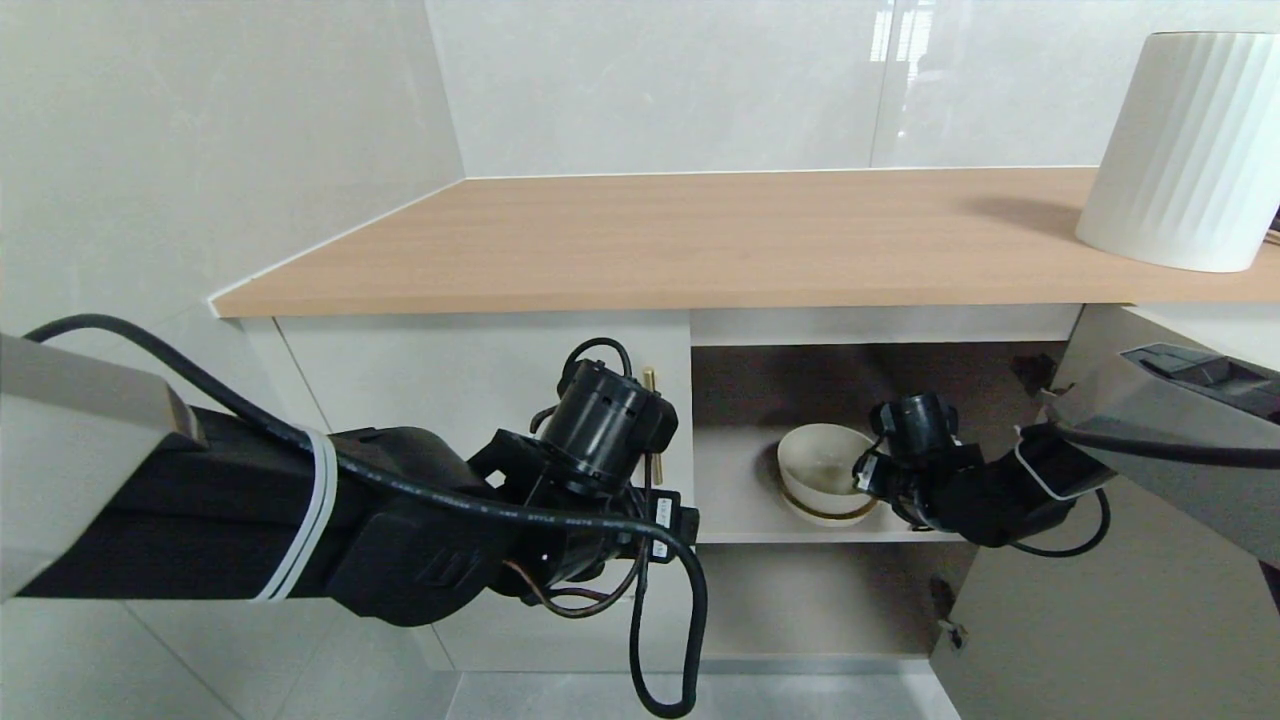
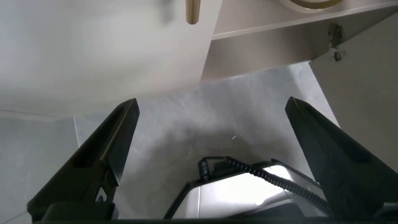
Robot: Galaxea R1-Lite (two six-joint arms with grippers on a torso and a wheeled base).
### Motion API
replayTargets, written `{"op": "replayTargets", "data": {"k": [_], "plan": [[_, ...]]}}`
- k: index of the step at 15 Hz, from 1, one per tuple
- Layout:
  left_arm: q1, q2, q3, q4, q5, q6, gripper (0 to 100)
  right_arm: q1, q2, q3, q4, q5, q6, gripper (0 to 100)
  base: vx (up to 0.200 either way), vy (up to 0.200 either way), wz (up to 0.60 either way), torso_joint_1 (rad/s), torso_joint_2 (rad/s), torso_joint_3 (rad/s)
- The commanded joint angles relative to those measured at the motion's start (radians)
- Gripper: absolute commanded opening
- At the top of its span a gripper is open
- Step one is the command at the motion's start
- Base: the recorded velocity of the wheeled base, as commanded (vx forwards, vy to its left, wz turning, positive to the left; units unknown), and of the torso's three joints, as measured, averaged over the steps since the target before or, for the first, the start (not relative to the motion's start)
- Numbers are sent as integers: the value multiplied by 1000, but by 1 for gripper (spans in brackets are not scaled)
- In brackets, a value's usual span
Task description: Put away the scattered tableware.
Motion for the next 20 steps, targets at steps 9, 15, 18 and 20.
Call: {"op": "replayTargets", "data": {"k": [9,15,18,20], "plan": [[97,-148,62,0,-10,-2,100,83,-416,117,308,227,-54,100,0,0,0,0,0,0],[158,-413,336,-2,-108,10,100,138,-709,134,670,291,-63,100,0,0,0,0,0,0],[158,-448,410,0,-59,7,100,144,-806,294,687,291,-63,100,0,0,0,0,0,0],[158,-453,419,-2,-59,6,100,146,-833,366,681,296,-95,100,0,0,0,0,0,0]]}}
